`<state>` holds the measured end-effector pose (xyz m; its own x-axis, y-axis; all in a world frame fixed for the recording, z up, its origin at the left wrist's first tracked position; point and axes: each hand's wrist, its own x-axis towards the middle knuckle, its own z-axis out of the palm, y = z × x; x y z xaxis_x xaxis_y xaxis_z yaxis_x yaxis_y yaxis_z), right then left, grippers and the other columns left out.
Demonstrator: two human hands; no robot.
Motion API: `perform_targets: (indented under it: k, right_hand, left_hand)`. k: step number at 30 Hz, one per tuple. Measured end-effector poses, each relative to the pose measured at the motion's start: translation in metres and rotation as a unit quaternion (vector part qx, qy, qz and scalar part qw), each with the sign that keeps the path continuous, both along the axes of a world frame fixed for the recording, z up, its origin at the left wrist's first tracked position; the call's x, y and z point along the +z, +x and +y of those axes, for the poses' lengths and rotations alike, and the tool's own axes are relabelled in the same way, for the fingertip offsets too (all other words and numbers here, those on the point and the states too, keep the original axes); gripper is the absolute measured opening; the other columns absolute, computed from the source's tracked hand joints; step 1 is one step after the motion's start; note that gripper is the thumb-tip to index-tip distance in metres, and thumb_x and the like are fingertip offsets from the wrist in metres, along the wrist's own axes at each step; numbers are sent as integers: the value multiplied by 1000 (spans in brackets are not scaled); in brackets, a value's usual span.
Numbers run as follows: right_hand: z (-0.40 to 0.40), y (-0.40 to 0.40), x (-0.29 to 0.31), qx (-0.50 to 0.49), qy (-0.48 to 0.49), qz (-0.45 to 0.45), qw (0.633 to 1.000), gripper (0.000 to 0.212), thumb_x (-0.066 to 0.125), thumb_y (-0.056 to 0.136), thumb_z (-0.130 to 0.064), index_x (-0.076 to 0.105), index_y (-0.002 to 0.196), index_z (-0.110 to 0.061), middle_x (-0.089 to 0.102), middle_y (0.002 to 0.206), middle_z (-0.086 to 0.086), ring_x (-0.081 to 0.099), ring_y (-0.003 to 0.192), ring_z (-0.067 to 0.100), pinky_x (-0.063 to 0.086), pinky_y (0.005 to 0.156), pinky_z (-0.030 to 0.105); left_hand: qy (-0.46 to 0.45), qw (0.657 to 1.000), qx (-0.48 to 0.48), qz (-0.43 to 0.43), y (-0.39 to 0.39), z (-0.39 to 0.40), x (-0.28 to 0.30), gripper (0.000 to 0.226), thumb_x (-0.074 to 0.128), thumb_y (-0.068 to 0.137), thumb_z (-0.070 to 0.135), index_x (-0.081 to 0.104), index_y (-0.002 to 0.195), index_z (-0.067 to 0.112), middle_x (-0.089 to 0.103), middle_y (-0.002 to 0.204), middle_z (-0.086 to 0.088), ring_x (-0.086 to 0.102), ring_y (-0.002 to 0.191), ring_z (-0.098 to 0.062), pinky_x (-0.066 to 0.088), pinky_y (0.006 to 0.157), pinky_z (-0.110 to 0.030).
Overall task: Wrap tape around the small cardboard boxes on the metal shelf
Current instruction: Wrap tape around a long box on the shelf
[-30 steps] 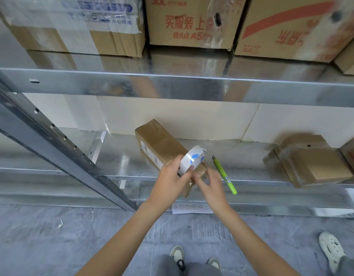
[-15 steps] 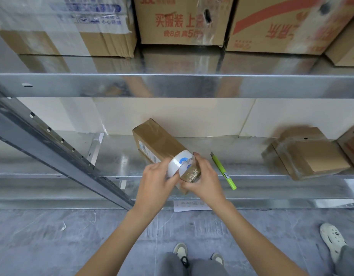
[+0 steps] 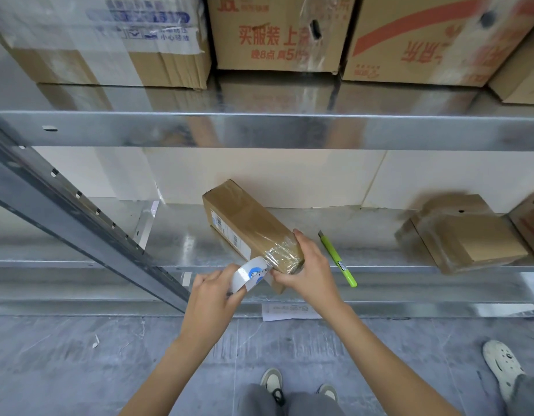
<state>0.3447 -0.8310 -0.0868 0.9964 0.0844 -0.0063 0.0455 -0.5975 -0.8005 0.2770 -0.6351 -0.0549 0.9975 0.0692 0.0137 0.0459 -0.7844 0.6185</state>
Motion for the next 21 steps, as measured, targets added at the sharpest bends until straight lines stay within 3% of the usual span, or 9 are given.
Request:
perform_targets:
  k: [2,4,6,10,12,17,19,21]
  right_hand:
    - [-2,-1,-1,24,-60,-12,998,102,70,66,-61,26,151,-27,33,153,-10,36,133,3,37,106,23]
    - [-3,-1,-3,45,-199,-92,975,97,59,75,-66,23,153,-20,20,160,-6,22,145,11,26,117,37]
    - [-3,-2,-2,64,-279,-179,941,88,56,83,-62,32,150,-11,25,159,1,16,148,16,17,120,46]
    - [6,-10,-13,101,-328,-335,878,62,73,83,-32,54,137,-9,50,144,5,43,136,29,39,109,48]
    - [11,-15,-21,109,-345,-368,857,59,76,80,-17,56,135,-10,53,142,3,48,132,31,43,104,51]
    - [11,-18,-22,112,-317,-363,869,66,77,75,-4,55,136,-13,52,143,1,46,134,29,40,105,54]
    - [8,-11,-10,114,-289,-316,896,68,76,79,-17,49,142,-18,47,147,-1,43,136,25,33,108,48]
    - [0,-1,3,98,-246,-190,945,83,73,79,-37,31,151,-27,28,157,-1,26,144,20,21,112,40]
  left_hand:
    - [-25,999,5,20,2,2,-6,14,61,93,27,61,104,19,61,74,2,49,81,-25,37,73,-32]
    - [-45,998,6,31,4,3,-11,13,61,93,24,61,105,19,64,77,0,53,83,-28,42,73,-35]
    - [-58,997,8,44,4,4,-15,16,62,93,21,61,109,19,64,81,-1,55,85,-30,44,73,-37]
    - [-86,995,19,38,1,2,-19,18,63,91,18,65,110,19,61,81,-2,55,81,-28,45,72,-38]
    - [-88,995,20,32,0,1,-21,15,65,90,18,66,105,17,61,78,-1,55,77,-27,45,72,-39]
    - [-102,994,29,40,-4,-3,-29,16,65,90,22,66,107,19,64,83,0,57,85,-30,49,74,-44]
    - [-109,993,29,46,-4,-4,-29,18,63,92,26,66,109,20,63,83,0,56,87,-31,51,71,-47]
    - [-113,992,25,49,-3,-6,-29,19,61,94,30,66,109,21,62,83,1,56,88,-31,52,70,-48]
